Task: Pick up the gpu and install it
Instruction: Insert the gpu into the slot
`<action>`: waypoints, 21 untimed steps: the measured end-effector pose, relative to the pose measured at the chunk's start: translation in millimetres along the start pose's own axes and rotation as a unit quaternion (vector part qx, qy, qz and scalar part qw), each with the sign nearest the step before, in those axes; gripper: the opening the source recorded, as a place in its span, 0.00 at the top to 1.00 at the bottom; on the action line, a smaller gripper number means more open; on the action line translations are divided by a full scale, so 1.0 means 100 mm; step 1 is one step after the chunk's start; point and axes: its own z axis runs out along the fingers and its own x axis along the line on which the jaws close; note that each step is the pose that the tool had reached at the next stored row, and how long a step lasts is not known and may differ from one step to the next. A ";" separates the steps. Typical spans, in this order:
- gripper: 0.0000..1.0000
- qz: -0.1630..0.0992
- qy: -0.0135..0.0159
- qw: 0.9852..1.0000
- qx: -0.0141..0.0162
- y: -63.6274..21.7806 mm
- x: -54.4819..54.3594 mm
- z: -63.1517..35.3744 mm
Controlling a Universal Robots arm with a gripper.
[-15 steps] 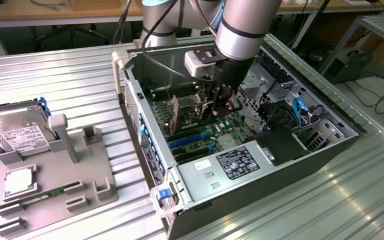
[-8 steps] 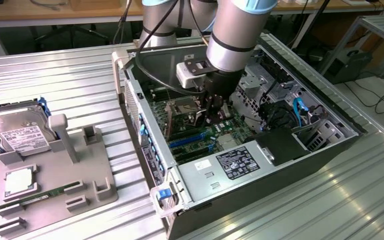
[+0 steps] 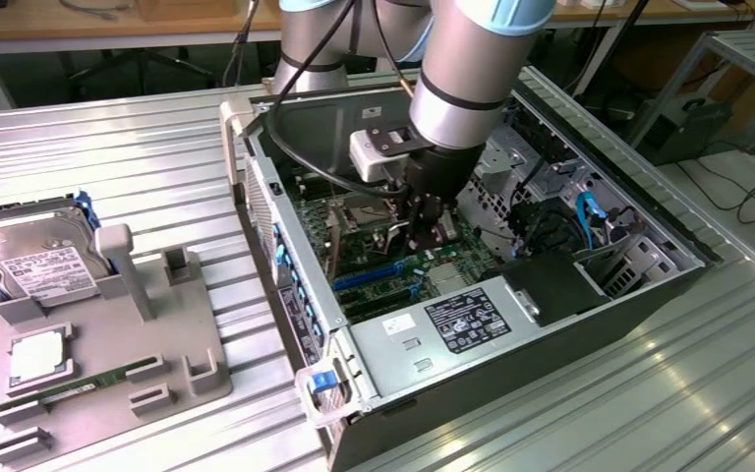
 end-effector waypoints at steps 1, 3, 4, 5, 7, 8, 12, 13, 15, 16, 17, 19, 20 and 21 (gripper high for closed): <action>0.72 0.001 0.000 1.000 0.000 0.013 0.00 0.002; 0.72 0.003 0.000 1.000 0.000 0.031 0.00 0.010; 0.72 0.004 0.002 1.000 0.000 0.033 0.00 0.014; 0.72 0.005 0.003 1.000 0.000 0.033 0.00 0.017; 0.72 0.005 0.006 1.000 0.000 0.034 -0.01 0.024; 0.72 0.005 0.006 1.000 0.000 0.033 -0.01 0.028; 0.72 0.005 0.006 1.000 0.000 0.055 -0.02 0.044; 0.72 0.005 0.006 1.000 0.000 0.066 -0.02 0.051; 0.72 0.005 0.006 1.000 0.000 0.076 -0.04 0.072; 0.72 0.005 0.007 1.000 0.000 0.080 -0.05 0.086; 0.72 0.005 0.006 1.000 0.000 0.084 -0.06 0.096; 0.72 0.005 0.006 1.000 0.000 0.104 -0.06 0.111; 0.72 0.005 0.006 1.000 0.000 0.116 -0.06 0.116; 0.72 0.005 0.007 1.000 0.000 0.127 -0.06 0.119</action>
